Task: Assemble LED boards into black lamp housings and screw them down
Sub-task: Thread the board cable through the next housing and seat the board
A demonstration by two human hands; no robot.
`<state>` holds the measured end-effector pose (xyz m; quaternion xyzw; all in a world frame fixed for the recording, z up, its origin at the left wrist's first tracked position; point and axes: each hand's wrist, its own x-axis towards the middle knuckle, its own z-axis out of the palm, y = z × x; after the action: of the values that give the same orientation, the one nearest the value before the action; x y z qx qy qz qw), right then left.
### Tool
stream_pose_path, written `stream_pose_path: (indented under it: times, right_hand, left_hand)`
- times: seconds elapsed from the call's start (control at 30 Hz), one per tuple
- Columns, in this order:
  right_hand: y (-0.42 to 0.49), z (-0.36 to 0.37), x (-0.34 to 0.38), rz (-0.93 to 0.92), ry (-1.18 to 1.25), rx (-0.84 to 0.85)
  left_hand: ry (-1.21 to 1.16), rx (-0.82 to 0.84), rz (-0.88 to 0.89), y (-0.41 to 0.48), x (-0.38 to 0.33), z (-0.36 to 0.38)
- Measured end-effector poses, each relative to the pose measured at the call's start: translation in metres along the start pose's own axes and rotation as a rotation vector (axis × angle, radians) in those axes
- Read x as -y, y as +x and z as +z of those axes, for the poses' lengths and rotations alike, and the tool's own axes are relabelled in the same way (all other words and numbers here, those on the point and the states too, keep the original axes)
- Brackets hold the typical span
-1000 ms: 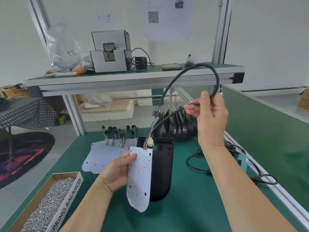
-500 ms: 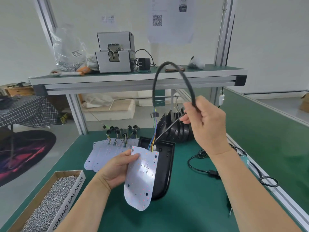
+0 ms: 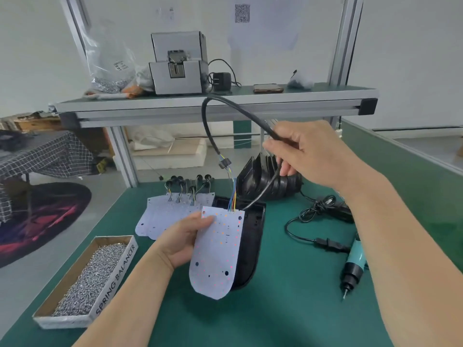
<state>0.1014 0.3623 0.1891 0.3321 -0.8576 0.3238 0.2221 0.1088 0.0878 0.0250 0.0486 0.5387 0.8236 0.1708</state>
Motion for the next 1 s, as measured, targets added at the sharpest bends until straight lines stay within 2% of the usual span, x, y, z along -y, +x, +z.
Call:
stream_pose_path:
  times: [0.07, 0.17, 0.2, 0.3, 0.4, 0.47, 0.53, 0.6, 0.7, 0.77, 0.83, 0.9, 1.0]
  right_hand:
    - [0.001, 0.011, 0.009, -0.044, 0.028, -0.018]
    - [0.003, 0.024, 0.017, 0.036, 0.362, -0.079]
    - [0.003, 0.025, 0.017, 0.044, 0.365, -0.115]
    - [-0.003, 0.019, 0.013, -0.068, 0.156, -0.176]
    - [-0.008, 0.011, 0.015, -0.256, -0.187, -0.214]
    - [-0.005, 0.008, 0.014, -0.236, -0.333, -0.273]
    - [-0.001, 0.005, 0.008, -0.089, -0.34, -0.344]
    - [0.001, 0.005, 0.004, 0.058, -0.252, -0.401]
    - [0.0, 0.012, 0.006, 0.186, 0.101, -0.497]
    - [-0.002, 0.016, 0.01, 0.23, 0.262, -0.503]
    - [-0.002, 0.019, 0.013, 0.225, 0.331, -0.454]
    - [-0.004, 0.02, 0.019, 0.129, 0.366, -0.372]
    - [-0.006, 0.024, 0.03, -0.02, 0.544, -0.117]
  left_hand:
    - [0.071, 0.018, -0.008, -0.002, 0.0, 0.01]
    - [0.064, 0.071, -0.029, -0.005, 0.008, 0.019]
    - [0.049, 0.068, -0.03, -0.008, 0.01, 0.02]
    - [-0.057, -0.001, -0.017, -0.012, 0.021, 0.014]
    - [-0.12, 0.004, -0.008, -0.017, 0.026, 0.007]
    - [-0.116, 0.056, -0.017, -0.021, 0.028, 0.003]
    - [-0.081, 0.098, -0.01, -0.024, 0.029, 0.001]
    - [-0.057, 0.091, 0.0, -0.025, 0.027, 0.001]
    - [-0.029, 0.06, 0.029, -0.025, 0.024, 0.003]
    - [-0.007, 0.051, 0.056, -0.025, 0.021, 0.004]
    - [0.012, 0.034, 0.062, -0.026, 0.018, 0.005]
    - [0.023, 0.02, 0.056, -0.027, 0.015, 0.007]
    - [0.052, 0.007, 0.045, -0.025, 0.017, 0.015]
